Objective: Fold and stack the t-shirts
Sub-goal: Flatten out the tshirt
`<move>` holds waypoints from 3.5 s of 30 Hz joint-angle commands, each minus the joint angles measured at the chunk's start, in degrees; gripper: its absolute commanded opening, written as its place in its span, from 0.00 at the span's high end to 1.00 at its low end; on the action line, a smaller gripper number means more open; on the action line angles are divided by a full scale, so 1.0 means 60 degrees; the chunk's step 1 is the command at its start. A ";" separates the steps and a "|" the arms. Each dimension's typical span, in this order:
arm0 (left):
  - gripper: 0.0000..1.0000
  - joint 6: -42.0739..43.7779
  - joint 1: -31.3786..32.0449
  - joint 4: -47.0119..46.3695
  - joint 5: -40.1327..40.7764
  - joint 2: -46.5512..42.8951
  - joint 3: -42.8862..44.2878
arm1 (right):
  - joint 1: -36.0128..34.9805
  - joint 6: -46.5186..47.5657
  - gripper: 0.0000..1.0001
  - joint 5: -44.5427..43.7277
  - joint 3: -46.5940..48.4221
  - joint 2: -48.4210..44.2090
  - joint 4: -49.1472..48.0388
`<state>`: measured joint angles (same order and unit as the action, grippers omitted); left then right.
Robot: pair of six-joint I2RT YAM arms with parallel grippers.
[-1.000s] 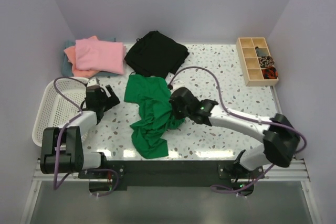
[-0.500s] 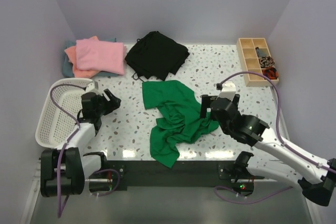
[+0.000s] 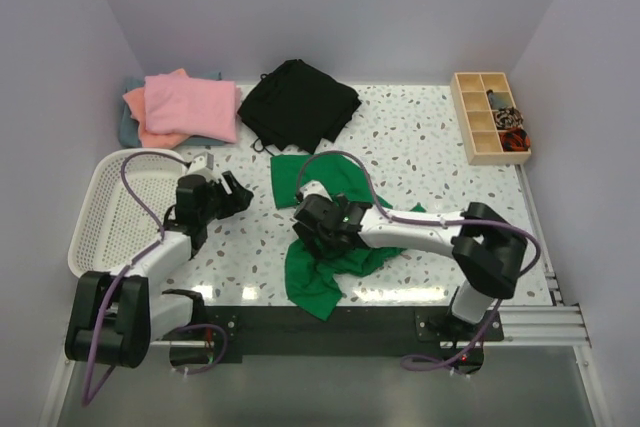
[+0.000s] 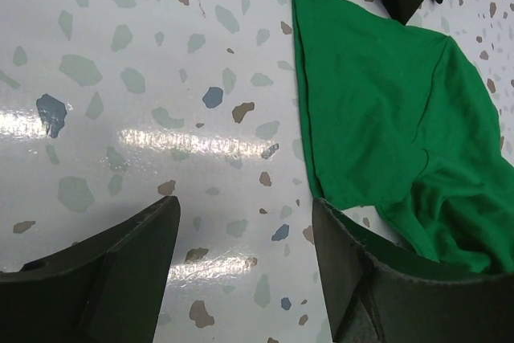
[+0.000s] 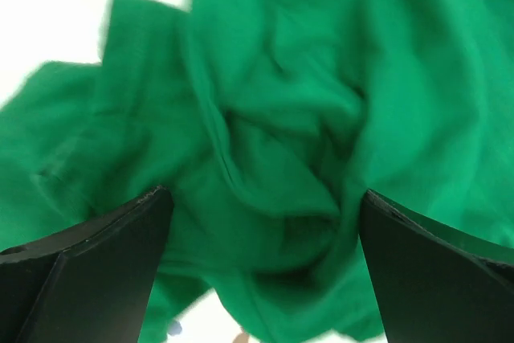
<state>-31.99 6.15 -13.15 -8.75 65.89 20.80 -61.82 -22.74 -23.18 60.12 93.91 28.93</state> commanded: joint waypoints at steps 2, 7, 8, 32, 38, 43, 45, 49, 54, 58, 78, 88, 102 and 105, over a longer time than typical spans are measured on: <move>0.28 -0.0147 0.0088 -0.0636 0.0126 0.0093 0.0181 | -0.0097 0.1372 0.01 -0.0091 0.2121 0.1601 -0.0632; 0.28 -0.0089 0.0088 -0.0607 0.0287 0.0093 0.0152 | -0.0082 0.2090 0.01 -0.0619 0.3938 0.2790 -0.0252; 0.28 -0.0074 0.0088 -0.0592 0.0287 0.0093 0.0152 | -0.0097 0.2149 0.01 -0.0677 0.4158 0.2921 -0.0091; 0.27 -0.0411 0.0088 -0.0299 0.1195 -0.0287 0.0050 | -0.0068 0.3732 0.01 -0.1513 0.7279 0.5514 -0.0486; 0.27 -0.0440 0.0088 -0.0197 0.1415 -0.0492 -0.0009 | 0.0386 0.3601 0.02 -0.0664 0.7060 0.5735 -0.1100; 0.27 -0.0746 0.0088 0.0344 0.2248 -0.0800 -0.0024 | 0.0869 0.3234 0.03 0.0053 0.7251 0.6174 -0.0998; 0.27 -0.0864 0.0088 0.0491 0.2686 -0.1122 -0.0082 | 0.0943 0.3175 0.04 0.0201 0.7251 0.6350 -0.1042; 0.26 -0.1041 0.0088 0.0682 0.3202 -0.1737 -0.0258 | 0.1177 0.3014 0.05 0.0157 0.7295 0.6614 -0.0998; 0.25 -0.1099 0.0088 0.0843 0.3524 -0.2338 -0.0375 | 0.1529 0.2458 0.08 -0.0004 0.7178 0.6848 -0.0925; 0.25 -0.1085 0.0088 0.0785 0.3422 -0.2325 -0.0361 | 0.1705 0.2472 0.26 0.0055 0.6959 0.6878 -0.1086; 0.26 -0.0953 0.0088 -0.0372 0.2075 -0.0757 -0.0419 | 0.1588 0.2867 1.00 0.0300 0.6118 -0.1291 0.0082; 0.26 -0.1084 0.0088 -0.0402 0.2103 -0.0551 -0.0375 | 0.1544 0.3131 1.00 0.3096 1.0644 -0.1417 0.2017; 0.25 -0.0953 0.0088 -0.0152 0.2367 -0.0727 -0.0375 | 0.1544 0.3044 1.00 -0.0247 0.6185 -0.4259 0.0779; 0.25 -0.0938 0.0088 -0.0284 0.2265 -0.0669 -0.0434 | 0.1675 0.2474 1.00 -0.2751 0.3536 -0.5801 0.0570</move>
<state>-37.93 6.52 -12.60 4.54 62.39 18.83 -52.77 -5.02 -15.09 96.14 69.89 37.15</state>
